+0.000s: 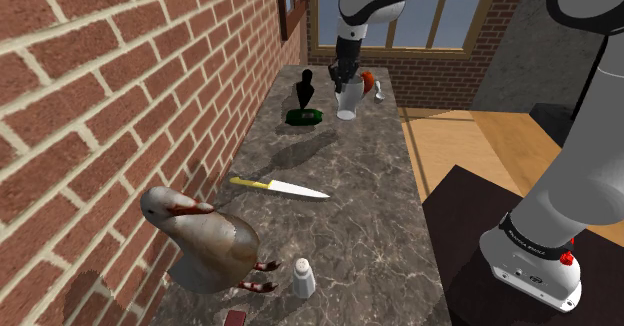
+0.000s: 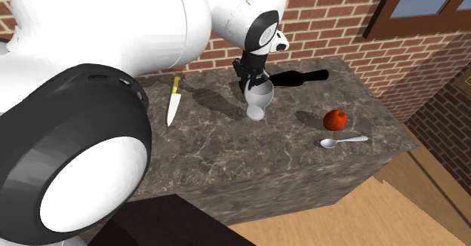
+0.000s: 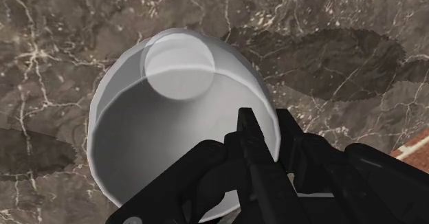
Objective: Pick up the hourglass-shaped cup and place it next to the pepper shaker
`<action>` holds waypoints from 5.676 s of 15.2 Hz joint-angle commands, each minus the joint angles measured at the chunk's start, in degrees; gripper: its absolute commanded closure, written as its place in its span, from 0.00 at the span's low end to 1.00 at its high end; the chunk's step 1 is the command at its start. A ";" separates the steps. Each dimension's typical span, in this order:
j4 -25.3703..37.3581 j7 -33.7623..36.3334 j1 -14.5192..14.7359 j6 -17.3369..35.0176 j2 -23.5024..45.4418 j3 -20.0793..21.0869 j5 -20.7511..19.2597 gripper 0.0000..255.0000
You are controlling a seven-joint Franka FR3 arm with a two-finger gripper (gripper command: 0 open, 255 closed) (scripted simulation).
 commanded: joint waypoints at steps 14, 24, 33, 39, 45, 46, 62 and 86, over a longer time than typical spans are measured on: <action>9.44 1.56 -0.15 -10.84 -1.52 -0.14 -0.59 1.00; 18.04 2.61 -0.29 -18.72 -0.85 -0.19 -0.78 1.00; 16.99 6.06 1.59 -21.18 -4.85 0.97 -1.10 1.00; 6.29 12.31 5.21 -17.85 -13.17 4.00 -1.25 1.00; -1.10 19.13 8.61 -15.71 -19.43 7.74 -0.81 1.00; -2.06 20.32 9.16 -15.43 -20.29 8.42 -0.69 1.00; -8.20 40.27 17.54 -12.44 -26.59 20.82 1.25 1.00; -25.42 38.49 18.15 6.01 -25.26 22.13 2.25 1.00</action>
